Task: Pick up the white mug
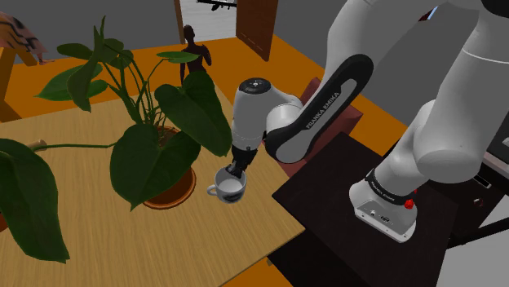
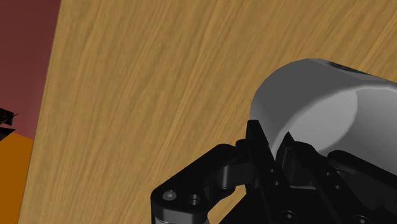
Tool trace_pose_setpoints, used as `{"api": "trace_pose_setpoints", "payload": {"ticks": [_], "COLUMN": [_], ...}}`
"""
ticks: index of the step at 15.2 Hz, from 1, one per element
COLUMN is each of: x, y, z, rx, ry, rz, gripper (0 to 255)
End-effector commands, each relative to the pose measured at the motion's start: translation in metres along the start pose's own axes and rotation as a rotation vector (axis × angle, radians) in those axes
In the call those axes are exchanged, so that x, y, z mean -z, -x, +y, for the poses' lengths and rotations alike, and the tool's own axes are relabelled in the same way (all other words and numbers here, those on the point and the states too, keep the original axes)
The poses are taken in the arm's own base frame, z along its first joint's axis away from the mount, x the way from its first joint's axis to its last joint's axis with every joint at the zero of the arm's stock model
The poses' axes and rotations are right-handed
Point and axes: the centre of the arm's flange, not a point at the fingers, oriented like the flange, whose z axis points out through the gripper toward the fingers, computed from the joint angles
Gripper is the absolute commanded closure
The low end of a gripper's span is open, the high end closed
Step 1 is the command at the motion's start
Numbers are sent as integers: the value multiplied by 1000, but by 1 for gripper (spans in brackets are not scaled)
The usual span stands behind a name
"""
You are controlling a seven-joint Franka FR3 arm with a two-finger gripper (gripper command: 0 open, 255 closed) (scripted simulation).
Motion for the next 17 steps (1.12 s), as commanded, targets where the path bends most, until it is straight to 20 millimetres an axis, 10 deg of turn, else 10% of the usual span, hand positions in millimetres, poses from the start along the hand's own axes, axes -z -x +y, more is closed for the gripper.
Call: {"api": "trace_pose_setpoints", "payload": {"ticks": [1, 17], "x": [6, 80], "y": [0, -2], "z": [0, -4], "rx": [0, 0], "ry": [0, 0], "rz": [0, 0], "gripper": [255, 255]}}
